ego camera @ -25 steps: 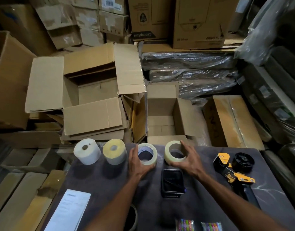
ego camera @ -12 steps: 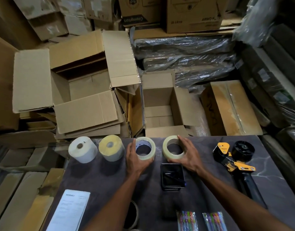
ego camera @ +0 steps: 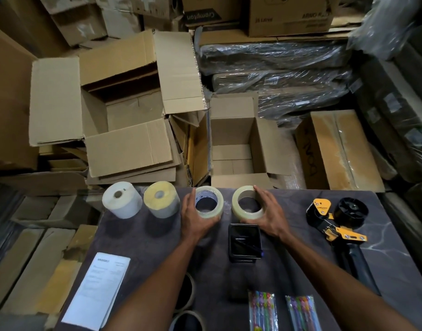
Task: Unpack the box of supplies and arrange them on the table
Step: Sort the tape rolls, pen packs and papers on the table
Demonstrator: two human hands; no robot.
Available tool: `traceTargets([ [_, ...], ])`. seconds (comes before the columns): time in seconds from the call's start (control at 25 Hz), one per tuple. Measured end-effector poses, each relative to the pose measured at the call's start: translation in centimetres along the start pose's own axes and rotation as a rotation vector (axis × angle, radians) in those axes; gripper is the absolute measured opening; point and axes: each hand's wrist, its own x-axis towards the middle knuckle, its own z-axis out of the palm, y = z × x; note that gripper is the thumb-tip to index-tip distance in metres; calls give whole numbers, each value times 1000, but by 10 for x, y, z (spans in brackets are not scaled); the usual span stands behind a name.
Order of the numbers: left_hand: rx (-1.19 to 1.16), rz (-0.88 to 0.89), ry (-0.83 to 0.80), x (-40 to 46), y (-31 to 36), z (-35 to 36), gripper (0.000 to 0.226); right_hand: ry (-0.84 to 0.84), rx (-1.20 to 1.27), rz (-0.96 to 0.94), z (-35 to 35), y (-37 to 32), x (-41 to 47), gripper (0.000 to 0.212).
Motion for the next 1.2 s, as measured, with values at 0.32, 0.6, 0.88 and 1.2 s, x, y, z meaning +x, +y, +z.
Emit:
traceTargets([
  [0.32,146,-14,-166,-5,-2,-14,136,-115,24,119,-19,6,-6,140],
  [0.6,128,-51,-137,-34,2,-39,127,-68,147,222,-35,-8,-43,99],
  [0.88,43,-35,-93,-64,30,-70,77,30,197,229,-43,-24,-86,61],
  [1.2,-42,18,-172,-102,34,-105,40,127,246,244,-36,-34,-153,57],
])
